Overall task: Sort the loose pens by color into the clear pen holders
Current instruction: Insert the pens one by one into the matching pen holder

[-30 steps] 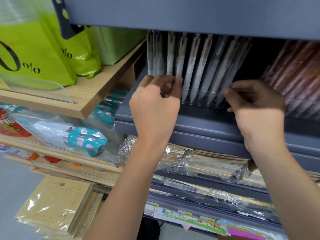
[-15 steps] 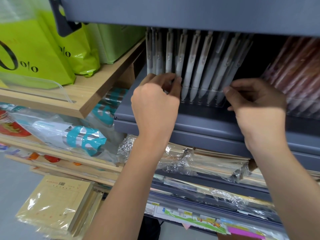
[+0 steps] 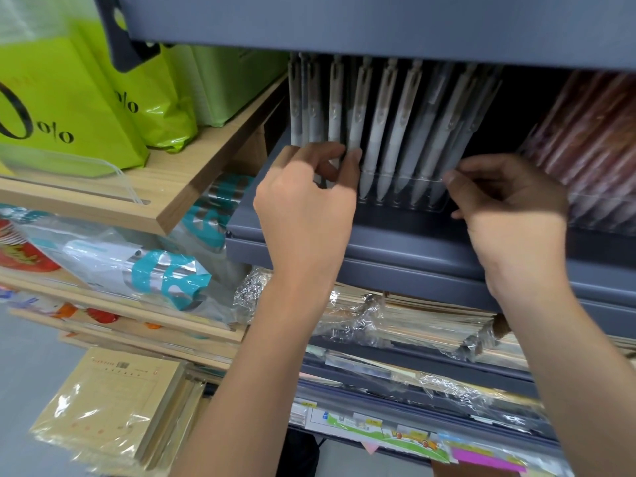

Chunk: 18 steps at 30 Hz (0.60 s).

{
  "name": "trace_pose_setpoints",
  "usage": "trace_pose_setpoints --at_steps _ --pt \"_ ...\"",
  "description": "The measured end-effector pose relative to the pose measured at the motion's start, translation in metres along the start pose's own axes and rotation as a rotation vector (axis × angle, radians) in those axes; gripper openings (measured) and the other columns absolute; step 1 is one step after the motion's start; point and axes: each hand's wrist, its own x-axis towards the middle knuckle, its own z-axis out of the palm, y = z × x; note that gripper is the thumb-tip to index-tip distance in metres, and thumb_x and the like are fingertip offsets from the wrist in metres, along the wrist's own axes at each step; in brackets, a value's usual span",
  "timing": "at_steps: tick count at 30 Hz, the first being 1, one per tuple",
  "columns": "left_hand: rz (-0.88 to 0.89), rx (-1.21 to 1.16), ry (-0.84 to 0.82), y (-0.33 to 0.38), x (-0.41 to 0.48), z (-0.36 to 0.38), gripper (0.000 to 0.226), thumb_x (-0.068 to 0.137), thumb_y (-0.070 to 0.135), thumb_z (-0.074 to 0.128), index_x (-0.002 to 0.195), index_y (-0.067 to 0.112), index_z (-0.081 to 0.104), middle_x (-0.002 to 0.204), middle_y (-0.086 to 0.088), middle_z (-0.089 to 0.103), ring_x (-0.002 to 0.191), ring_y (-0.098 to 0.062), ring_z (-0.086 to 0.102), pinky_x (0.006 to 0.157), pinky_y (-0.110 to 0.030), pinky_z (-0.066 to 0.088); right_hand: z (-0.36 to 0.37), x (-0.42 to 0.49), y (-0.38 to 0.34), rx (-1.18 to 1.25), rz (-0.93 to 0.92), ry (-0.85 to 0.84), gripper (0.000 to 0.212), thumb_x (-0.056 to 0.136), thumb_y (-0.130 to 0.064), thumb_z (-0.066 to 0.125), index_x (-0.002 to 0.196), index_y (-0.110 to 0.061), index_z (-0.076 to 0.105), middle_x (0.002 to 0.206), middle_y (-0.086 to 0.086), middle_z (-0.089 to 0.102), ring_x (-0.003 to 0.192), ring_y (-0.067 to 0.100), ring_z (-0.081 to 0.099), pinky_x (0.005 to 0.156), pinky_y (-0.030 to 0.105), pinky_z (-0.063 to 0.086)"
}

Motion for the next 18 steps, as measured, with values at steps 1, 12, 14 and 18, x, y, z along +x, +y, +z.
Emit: trace_pose_setpoints --at_steps 1,12,14,18 --pt "0.011 -0.012 0.011 0.003 -0.001 0.0 0.01 0.085 0.028 0.075 0.088 0.02 0.079 0.077 0.005 0.067 0.067 -0.007 0.055 0.065 -0.016 0.041 0.0 0.0 0.0 0.001 0.0 0.001 0.009 0.081 -0.028 0.072 0.08 -0.036 0.067 0.075 -0.017 0.07 0.073 0.009 0.066 0.072 0.041 0.059" --pt "0.032 0.064 -0.089 0.014 -0.002 0.01 0.015 0.088 0.027 0.07 0.097 0.02 0.08 0.087 -0.004 0.073 0.075 -0.029 0.065 0.07 -0.04 0.051 0.001 0.0 -0.002 0.01 0.014 0.006 0.013 0.081 -0.024 0.071 0.077 -0.035 0.066 0.072 -0.015 0.068 0.071 0.009 0.065 0.073 0.043 0.059" --pt "0.037 0.07 -0.085 0.015 -0.002 0.012 0.014 0.088 0.027 0.07 0.095 0.02 0.08 0.085 -0.004 0.072 0.072 -0.029 0.065 0.067 -0.039 0.051 0.001 0.0 -0.002 0.01 0.014 0.005 0.014 0.081 -0.024 0.071 0.077 -0.036 0.066 0.072 -0.016 0.068 0.071 0.01 0.065 0.073 0.043 0.059" --pt "0.03 0.047 -0.067 0.013 -0.002 0.014 0.013 0.087 0.025 0.071 0.094 0.019 0.08 0.084 -0.004 0.073 0.071 -0.029 0.065 0.067 -0.039 0.051 0.001 0.001 -0.002 0.009 0.024 0.011 0.014 0.081 -0.024 0.071 0.076 -0.036 0.066 0.072 -0.016 0.068 0.071 0.01 0.065 0.073 0.044 0.059"
